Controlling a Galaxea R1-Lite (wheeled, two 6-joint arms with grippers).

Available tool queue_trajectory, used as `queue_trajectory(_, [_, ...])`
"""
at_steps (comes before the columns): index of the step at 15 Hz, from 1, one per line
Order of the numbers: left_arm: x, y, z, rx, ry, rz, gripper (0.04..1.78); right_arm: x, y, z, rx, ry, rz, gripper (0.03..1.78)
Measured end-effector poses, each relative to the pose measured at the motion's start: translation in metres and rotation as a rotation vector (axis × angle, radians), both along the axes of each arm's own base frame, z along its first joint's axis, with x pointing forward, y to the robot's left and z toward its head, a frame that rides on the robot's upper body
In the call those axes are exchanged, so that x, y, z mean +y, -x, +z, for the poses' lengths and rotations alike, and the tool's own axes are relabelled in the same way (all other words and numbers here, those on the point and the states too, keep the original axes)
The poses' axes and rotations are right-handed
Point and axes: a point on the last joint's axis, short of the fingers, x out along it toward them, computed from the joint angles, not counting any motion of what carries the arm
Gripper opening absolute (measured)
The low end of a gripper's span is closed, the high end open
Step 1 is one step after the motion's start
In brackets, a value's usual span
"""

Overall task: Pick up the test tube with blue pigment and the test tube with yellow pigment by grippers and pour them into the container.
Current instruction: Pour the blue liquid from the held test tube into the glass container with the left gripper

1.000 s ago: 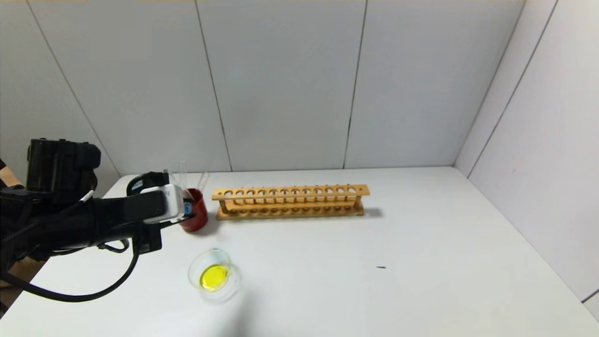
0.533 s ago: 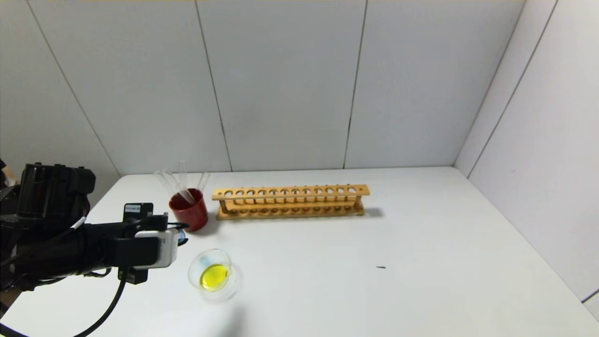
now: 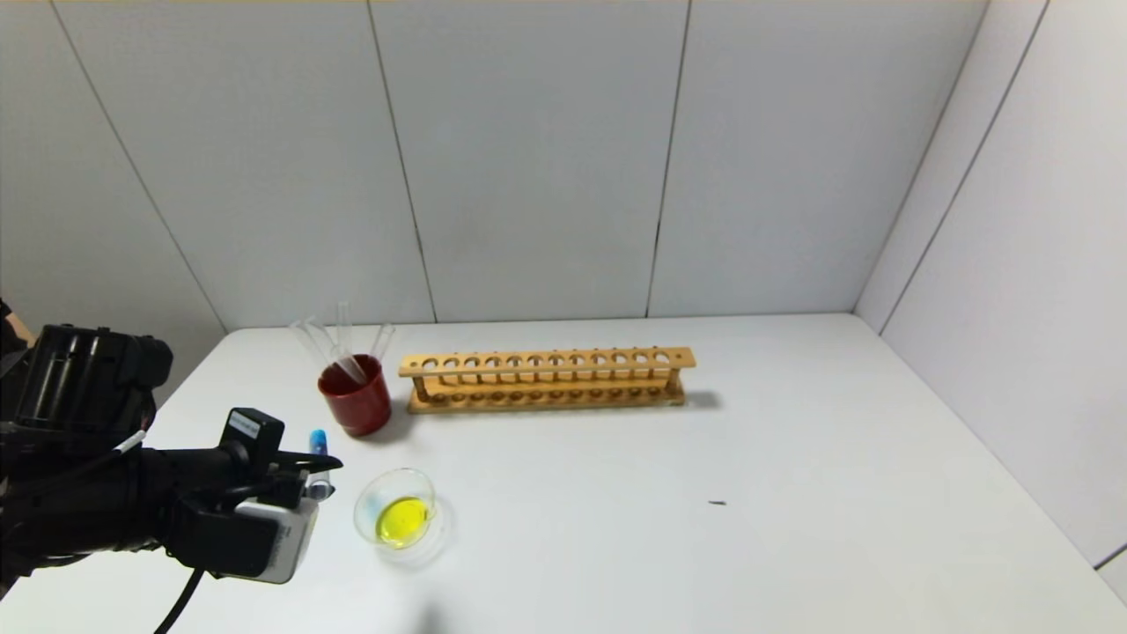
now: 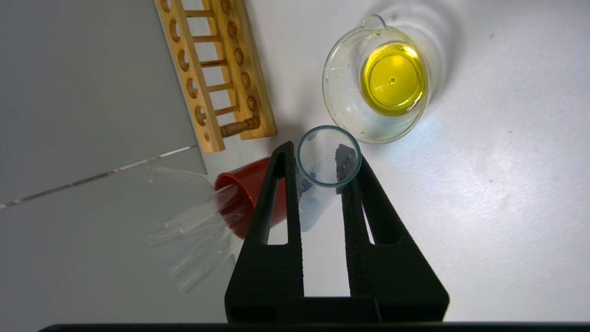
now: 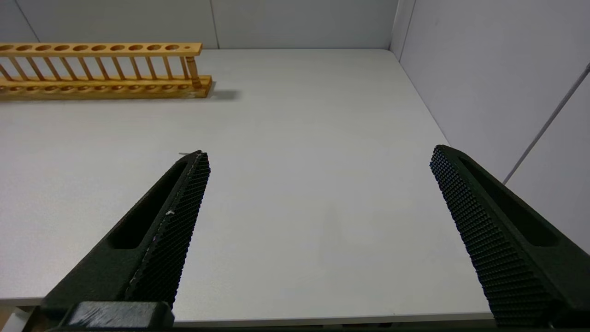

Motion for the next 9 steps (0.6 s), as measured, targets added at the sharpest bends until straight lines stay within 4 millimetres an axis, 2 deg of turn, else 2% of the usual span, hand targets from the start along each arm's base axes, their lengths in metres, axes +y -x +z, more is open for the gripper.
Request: queue_trajectory(9, [-0.0015,-0.0105,-0.0028,-0.082,-0.133,-0.129,0.31,0.0000,0.0000,0.0000,0.000,0.000,0.000,1.75])
